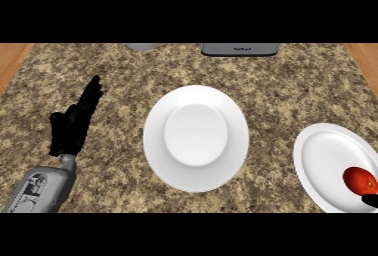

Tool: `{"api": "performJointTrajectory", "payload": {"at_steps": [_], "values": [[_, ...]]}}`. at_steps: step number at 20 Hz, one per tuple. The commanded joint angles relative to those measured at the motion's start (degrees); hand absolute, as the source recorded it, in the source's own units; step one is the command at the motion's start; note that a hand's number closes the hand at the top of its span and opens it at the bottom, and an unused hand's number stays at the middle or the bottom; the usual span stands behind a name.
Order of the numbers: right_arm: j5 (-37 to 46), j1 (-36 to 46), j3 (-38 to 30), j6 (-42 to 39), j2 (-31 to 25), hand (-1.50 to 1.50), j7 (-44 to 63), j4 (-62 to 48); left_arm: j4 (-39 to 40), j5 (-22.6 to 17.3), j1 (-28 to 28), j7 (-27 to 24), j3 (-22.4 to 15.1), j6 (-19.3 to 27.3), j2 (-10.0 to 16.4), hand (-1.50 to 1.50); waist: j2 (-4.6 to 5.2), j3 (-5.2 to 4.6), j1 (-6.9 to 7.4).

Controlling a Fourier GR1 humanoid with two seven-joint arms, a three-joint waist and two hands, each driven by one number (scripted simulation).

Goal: Pick the tomato from the plate and place it in the plate

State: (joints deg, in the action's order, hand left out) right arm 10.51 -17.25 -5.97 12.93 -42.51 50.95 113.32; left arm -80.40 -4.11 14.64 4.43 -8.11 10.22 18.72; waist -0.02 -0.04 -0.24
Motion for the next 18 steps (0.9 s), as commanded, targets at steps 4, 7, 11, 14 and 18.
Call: {"api": "performJointTrajectory", "payload": {"at_steps": [4, 7, 11, 14, 18], "values": [[1.2, 2.5, 0.0, -7.1, 3.2, -1.5, -1.9, -7.3, -1.9, 0.5, -1.0, 1.0, 2.5, -3.4, 1.0, 0.0, 0.02, 0.05, 0.36], [0.5, 6.0, -0.4, -10.0, 3.6, -1.5, -3.0, -13.3, -4.1, -0.3, -3.0, 0.8, 2.9, -4.3, 0.2, 0.0, 0.03, 0.06, 0.66], [5.0, 7.3, 2.3, -10.0, 9.2, -1.5, -4.4, -15.9, -1.4, 1.8, -0.4, 1.1, 4.1, -3.9, -1.7, 0.0, 0.04, 0.04, 0.2], [6.3, 7.5, 1.2, -10.7, 11.4, -1.5, -6.1, -17.4, -3.6, 5.6, -2.1, 2.3, 2.1, -1.6, -4.4, 0.0, 0.0, 0.04, 0.13], [7.0, 9.5, -2.0, -13.9, 11.1, -1.5, -10.5, -23.6, -0.7, 4.5, -1.2, -0.3, 5.3, -5.2, -3.8, 0.0, 0.03, 0.04, 0.12]]}}
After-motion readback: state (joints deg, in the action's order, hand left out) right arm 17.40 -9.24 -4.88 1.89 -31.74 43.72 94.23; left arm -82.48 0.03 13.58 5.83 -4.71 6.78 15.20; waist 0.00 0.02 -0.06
